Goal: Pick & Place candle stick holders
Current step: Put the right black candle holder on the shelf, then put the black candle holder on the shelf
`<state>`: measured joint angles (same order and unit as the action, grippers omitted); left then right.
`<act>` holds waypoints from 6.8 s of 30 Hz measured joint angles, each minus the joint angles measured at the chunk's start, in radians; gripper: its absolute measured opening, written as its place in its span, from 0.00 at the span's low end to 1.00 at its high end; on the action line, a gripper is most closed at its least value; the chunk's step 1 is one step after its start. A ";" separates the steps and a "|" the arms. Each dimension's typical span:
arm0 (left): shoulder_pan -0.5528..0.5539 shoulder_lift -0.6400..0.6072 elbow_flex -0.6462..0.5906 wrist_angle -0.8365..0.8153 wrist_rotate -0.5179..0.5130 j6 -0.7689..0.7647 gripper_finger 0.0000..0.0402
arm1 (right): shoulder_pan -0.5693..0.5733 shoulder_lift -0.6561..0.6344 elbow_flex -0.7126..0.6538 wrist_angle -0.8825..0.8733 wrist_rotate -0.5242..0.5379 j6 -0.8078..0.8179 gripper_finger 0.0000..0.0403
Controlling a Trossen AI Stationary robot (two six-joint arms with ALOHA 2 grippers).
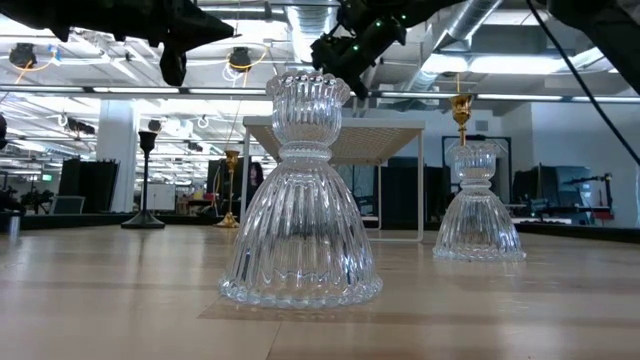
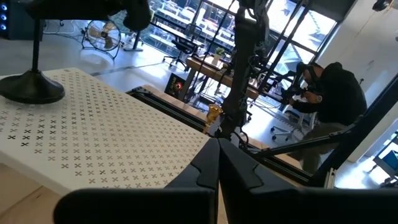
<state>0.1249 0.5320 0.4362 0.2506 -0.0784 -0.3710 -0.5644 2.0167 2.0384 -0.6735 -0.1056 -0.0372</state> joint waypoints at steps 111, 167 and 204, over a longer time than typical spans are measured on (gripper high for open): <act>0.000 0.000 0.000 -0.003 -0.007 0.000 0.01 | -0.039 -0.448 -0.622 0.313 0.047 0.002 0.00; 0.000 0.000 0.000 -0.003 -0.007 0.000 0.01 | -0.038 -0.426 -0.620 0.319 0.024 -0.023 0.15; 0.000 0.000 0.000 -0.004 -0.007 0.000 0.01 | -0.041 -0.436 -0.348 -0.168 0.038 -0.137 0.61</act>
<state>0.1246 0.5321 0.4358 0.2471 -0.0850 -0.3710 -0.6052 1.5810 1.6904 -0.8412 -0.0674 -0.1743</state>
